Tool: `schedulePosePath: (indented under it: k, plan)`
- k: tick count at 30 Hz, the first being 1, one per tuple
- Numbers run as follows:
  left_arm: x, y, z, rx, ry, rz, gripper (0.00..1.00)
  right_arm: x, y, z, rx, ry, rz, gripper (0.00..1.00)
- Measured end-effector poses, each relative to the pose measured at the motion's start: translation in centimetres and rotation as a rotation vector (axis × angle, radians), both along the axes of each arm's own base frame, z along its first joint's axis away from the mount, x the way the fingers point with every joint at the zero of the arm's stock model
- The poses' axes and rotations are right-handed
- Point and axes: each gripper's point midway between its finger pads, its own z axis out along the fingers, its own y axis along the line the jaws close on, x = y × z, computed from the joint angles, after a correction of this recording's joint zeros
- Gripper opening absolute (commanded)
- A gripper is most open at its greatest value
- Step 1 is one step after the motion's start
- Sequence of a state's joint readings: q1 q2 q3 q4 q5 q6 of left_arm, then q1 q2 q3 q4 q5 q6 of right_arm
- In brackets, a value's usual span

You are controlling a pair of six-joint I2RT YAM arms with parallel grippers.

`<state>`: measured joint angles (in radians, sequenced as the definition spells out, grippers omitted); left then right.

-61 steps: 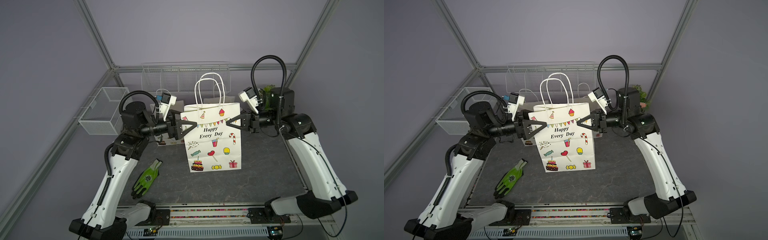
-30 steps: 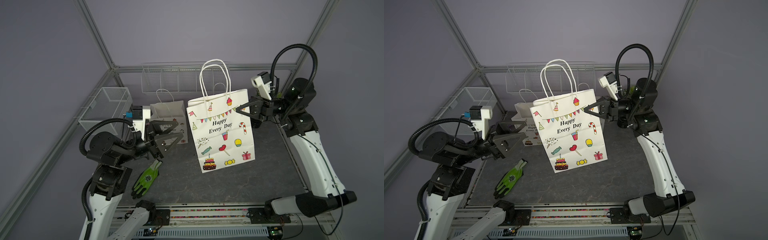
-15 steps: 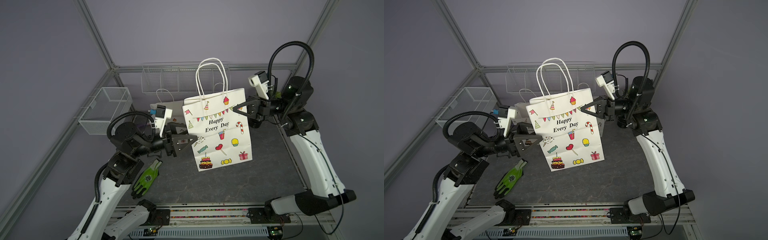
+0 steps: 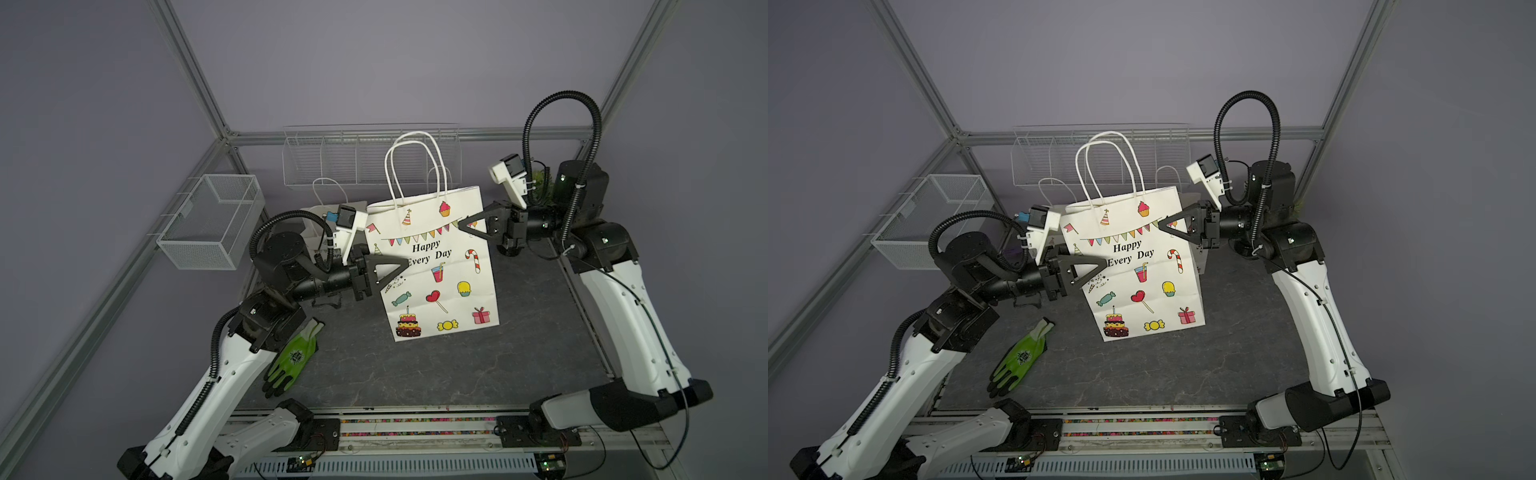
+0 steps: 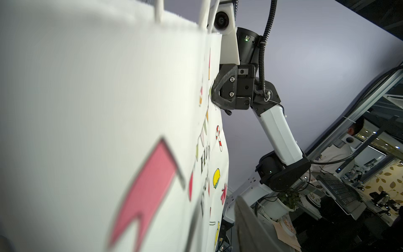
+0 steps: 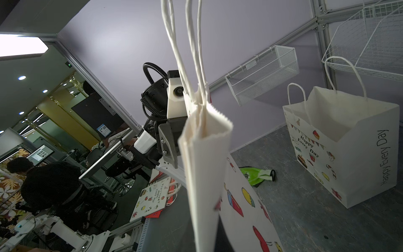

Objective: Put away the paper bag
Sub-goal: Press the paper bag.

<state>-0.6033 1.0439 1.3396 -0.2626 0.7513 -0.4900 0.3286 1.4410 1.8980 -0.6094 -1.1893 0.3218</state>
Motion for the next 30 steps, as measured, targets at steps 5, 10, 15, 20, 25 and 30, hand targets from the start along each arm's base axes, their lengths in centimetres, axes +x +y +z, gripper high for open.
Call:
schedulePosePath:
  k: [5,10,15,20,25,30]
  plan:
    - [0.8,-0.1,-0.1,0.010,0.003,0.031,0.17,0.0,0.1,-0.8,-0.023,-0.001,-0.012,0.07]
    - [1.0,0.1,0.0,0.017,-0.005,0.048,0.19,-0.4,-0.1,-0.8,-0.029,-0.019,-0.019,0.06]
    - [0.6,0.8,0.8,0.028,-0.036,0.076,0.32,-1.1,-0.7,-0.4,-0.023,-0.041,-0.030,0.07]
    - [-0.5,1.8,2.9,0.007,-0.091,0.095,0.29,-1.8,-1.2,-0.2,-0.013,-0.054,-0.041,0.07]
    - [-0.8,2.0,4.0,-0.002,-0.114,0.094,0.00,-2.3,-1.3,-0.1,-0.004,-0.058,-0.027,0.07]
    - [-0.7,1.8,4.3,0.002,-0.122,0.084,0.00,-2.2,-1.5,-0.2,-0.002,-0.056,-0.032,0.07]
